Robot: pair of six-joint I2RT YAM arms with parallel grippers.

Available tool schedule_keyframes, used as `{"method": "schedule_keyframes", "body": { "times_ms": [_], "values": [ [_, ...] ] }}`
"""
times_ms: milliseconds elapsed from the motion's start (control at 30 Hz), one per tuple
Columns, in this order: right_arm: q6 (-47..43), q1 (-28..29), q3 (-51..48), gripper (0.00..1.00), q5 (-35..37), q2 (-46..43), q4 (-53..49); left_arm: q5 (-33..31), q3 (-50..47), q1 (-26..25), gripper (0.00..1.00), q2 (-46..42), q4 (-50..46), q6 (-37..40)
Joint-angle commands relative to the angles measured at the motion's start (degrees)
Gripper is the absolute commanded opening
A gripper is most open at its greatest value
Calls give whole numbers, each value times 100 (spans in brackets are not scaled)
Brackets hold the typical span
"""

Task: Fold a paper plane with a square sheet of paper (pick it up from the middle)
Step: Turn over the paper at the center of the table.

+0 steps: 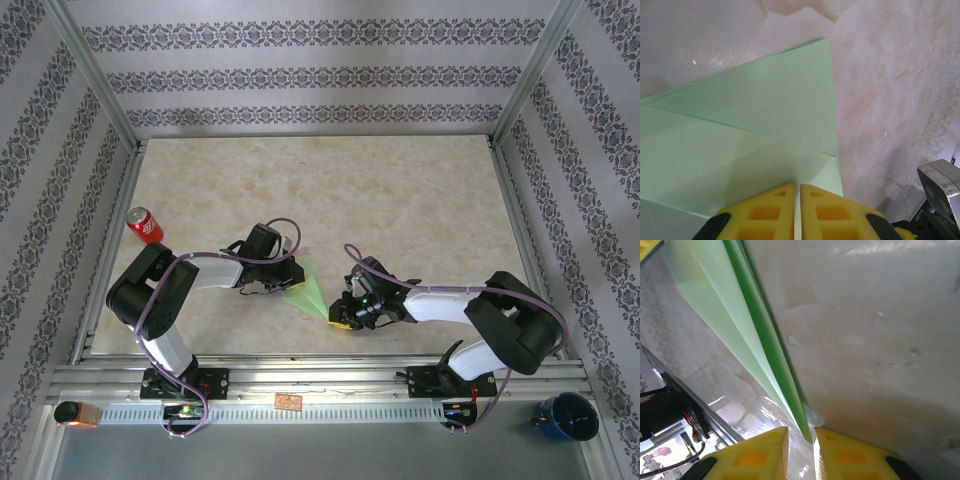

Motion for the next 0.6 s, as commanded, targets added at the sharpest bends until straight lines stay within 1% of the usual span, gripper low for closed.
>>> {"method": "schedule_keyframes", "body": {
  "times_ms": [0, 567],
  "values": [
    [155, 95, 150, 22, 128, 129, 118, -89, -68, 40, 11, -24, 53, -88],
    [186, 71, 220, 22, 280, 102, 277, -108, -78, 41, 11, -39, 79, -124]
  ]
}}
